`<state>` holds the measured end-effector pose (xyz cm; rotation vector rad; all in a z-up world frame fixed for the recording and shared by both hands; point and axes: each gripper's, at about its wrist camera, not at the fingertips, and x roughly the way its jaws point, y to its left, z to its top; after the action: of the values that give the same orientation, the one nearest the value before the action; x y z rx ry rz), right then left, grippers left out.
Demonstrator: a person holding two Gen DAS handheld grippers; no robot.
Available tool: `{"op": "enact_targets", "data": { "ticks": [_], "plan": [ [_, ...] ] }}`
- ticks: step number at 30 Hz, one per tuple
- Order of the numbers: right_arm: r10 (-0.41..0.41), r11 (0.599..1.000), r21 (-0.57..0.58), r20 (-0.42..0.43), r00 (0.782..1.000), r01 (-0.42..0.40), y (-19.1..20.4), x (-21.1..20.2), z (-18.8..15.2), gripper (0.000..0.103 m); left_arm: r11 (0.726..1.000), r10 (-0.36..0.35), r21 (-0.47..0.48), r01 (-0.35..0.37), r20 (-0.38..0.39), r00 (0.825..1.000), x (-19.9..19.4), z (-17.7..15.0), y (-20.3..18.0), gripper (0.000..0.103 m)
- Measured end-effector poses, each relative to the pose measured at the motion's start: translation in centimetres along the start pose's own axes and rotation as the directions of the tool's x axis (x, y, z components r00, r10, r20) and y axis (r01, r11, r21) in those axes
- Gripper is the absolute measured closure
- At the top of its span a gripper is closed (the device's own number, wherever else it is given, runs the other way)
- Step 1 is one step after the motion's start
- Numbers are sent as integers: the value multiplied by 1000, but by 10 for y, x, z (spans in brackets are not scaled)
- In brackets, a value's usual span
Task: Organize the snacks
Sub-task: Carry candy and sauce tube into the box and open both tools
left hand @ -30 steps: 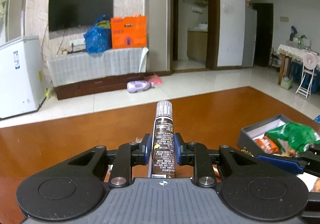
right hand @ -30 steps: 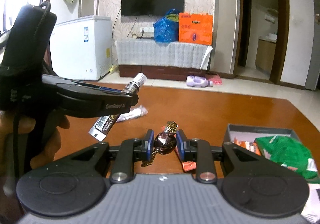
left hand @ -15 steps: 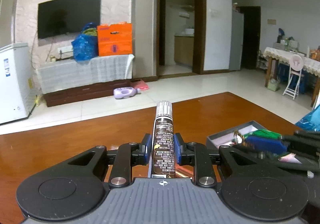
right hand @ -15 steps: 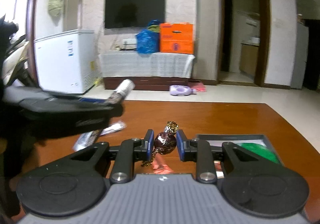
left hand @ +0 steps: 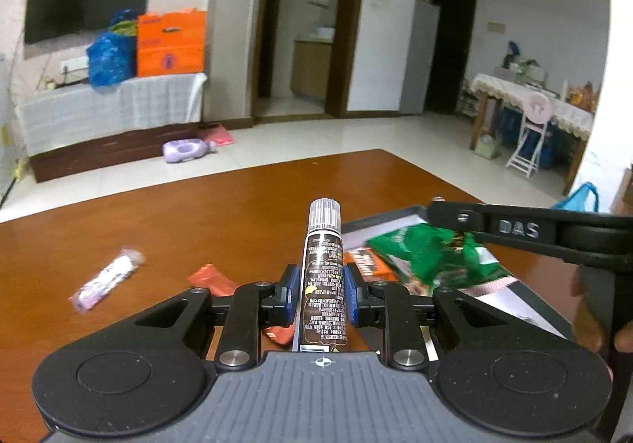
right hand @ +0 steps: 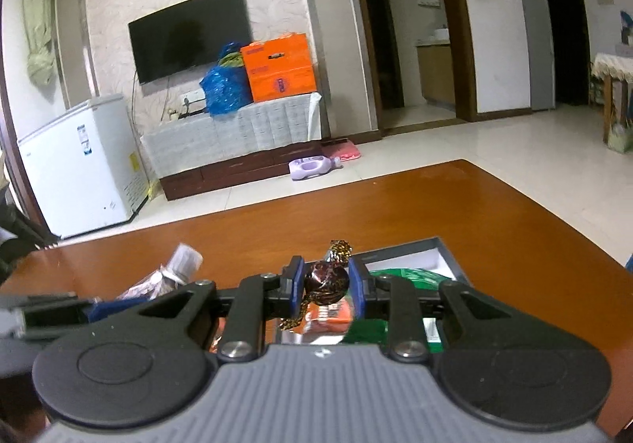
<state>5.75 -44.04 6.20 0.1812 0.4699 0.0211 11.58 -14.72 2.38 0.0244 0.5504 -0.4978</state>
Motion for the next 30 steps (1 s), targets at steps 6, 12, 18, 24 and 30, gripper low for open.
{"op": "enact_targets", "data": {
  "ticks": [6,12,18,24,30],
  "plan": [
    [65,997,48,-71,995,-62,-10,23,-3,78,998,-44,32,45,-34,998,16,-10,-20,78],
    [57,998,7,-163,985,-57,-4,41,-8,78,997,-54,47,57,-55,997,30,-18,-28,78],
    [-12,1000,-7,-191,981,10,-10,49,-11,78,998,-70,4,70,-73,995,41,-19,-26,78],
    [-33,999,8,-176,984,35,-13,46,-13,78,994,-107,-41,103,-97,990,53,-19,-30,78],
    [-8,999,49,-153,988,16,-20,38,-15,78,994,-95,-57,89,-110,989,65,-21,-38,78]
  ]
}}
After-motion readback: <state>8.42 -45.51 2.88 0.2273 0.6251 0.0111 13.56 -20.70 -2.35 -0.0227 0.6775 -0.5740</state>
